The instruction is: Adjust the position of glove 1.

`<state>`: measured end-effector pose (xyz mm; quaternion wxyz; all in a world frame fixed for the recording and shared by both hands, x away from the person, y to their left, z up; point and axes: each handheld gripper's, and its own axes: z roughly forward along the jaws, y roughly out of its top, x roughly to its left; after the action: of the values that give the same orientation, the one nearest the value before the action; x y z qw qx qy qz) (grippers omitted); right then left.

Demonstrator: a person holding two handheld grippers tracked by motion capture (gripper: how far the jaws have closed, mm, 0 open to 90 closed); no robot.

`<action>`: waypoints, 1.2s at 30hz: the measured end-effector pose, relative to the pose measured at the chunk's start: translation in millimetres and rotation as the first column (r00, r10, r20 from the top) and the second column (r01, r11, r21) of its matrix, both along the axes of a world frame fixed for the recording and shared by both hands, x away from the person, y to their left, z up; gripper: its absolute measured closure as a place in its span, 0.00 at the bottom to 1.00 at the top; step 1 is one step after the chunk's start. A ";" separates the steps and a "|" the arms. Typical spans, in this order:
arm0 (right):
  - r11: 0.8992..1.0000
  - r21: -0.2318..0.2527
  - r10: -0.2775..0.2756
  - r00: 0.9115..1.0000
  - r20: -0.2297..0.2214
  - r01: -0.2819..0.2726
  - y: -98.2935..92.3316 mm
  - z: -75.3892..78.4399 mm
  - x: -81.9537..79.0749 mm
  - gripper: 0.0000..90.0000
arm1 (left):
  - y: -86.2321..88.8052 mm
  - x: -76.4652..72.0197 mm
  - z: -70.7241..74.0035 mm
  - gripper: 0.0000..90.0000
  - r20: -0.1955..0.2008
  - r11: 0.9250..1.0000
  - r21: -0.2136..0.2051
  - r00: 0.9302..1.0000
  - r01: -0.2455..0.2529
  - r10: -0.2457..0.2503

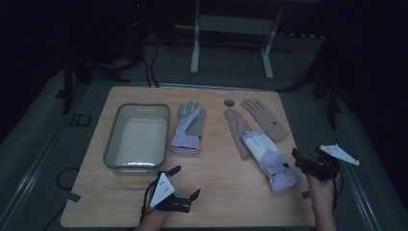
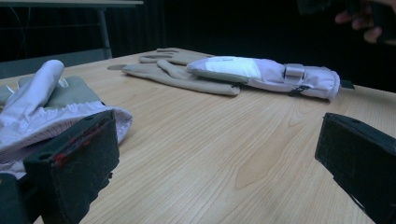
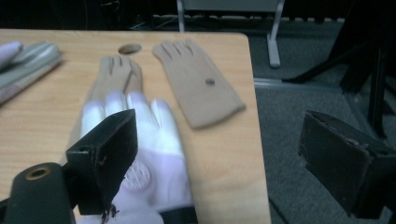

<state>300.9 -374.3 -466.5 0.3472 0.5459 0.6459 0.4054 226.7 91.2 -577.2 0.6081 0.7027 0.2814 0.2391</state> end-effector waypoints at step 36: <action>0.958 -0.017 0.287 0.957 -0.038 -0.288 101.7 46.7 50.4 0.15 | 0.3 0.1 0.1 0.00 -0.008 1.000 -0.003 1.000 0.009 -0.009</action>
<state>351.3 -272.6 -419.9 0.2794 0.4494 0.7288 0.4346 226.9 91.5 -577.1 0.6092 0.7039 0.2811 0.2333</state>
